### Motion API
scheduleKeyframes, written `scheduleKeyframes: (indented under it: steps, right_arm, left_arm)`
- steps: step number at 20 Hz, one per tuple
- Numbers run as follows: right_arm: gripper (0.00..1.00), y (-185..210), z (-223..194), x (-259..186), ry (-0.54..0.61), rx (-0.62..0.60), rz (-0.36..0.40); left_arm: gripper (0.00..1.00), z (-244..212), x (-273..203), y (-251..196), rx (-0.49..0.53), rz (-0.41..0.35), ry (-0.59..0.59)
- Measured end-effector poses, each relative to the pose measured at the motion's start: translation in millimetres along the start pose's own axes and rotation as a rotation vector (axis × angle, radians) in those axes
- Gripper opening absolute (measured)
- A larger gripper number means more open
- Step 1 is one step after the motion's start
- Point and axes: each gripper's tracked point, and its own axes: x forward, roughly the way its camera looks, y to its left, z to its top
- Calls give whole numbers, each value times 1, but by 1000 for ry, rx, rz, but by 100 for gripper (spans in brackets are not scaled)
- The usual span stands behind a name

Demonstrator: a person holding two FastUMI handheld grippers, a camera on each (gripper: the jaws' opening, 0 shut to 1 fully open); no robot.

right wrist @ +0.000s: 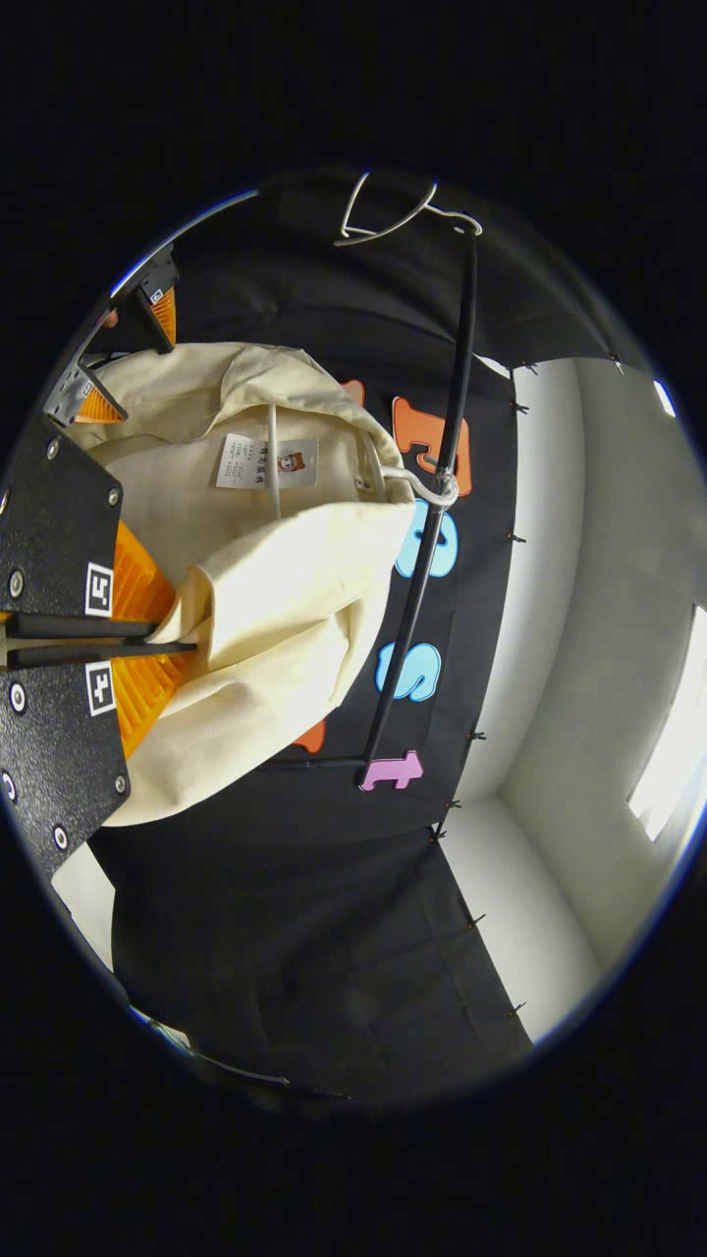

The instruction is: Grasp the clothes on the hanger with both hands and then place them into the laundry hamper below.

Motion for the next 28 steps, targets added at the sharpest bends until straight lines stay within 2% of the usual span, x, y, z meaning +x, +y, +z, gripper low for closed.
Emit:
scheduleKeyframes:
  steps: [3, 5, 7, 9, 10, 11, 13, 14, 15, 17, 21, 28]
  right_arm:
    - [2, 0, 1, 0, -1, -7, 5]
    - [2, 3, 2, 2, -2, -11, 13]
    - [2, 5, 1, 2, -3, -18, 23]
    - [2, 6, 0, 3, 1, -17, 30]
    - [2, 6, 0, 3, 4, -10, 34]
    - [2, 6, -1, 3, 5, -5, 36]
    - [2, 4, 1, 4, 1, -5, 30]
    - [2, 1, 1, 3, -2, -8, 24]
    - [2, -1, 1, 2, -5, -10, 19]
    - [2, -5, 4, 3, -15, -22, 6]
    - [1, -18, 21, -1, -56, -69, -30]
    - [0, -45, 68, 2, -134, -123, -62]
  left_arm:
    - [97, -19, 13, 4, 24, 76, 35]
    - [97, -32, 24, 0, -16, 70, 85]
    - [95, -40, 39, 9, -36, 98, 117]
    - [97, -44, 55, 18, -54, 116, 145]
    - [99, -42, 60, 18, -77, 100, 150]
    - [87, -42, 63, 23, -92, 94, 152]
    - [46, -40, 61, 31, -120, 67, 157]
    - [31, -40, 58, 37, -137, 65, 160]
    - [10, -40, 51, 45, -150, 69, 167]
    - [8, -34, 39, 65, -161, 82, 161]
    - [7, -9, 20, 129, -130, 180, 113]
    - [7, 46, 25, 219, -122, 332, 23]
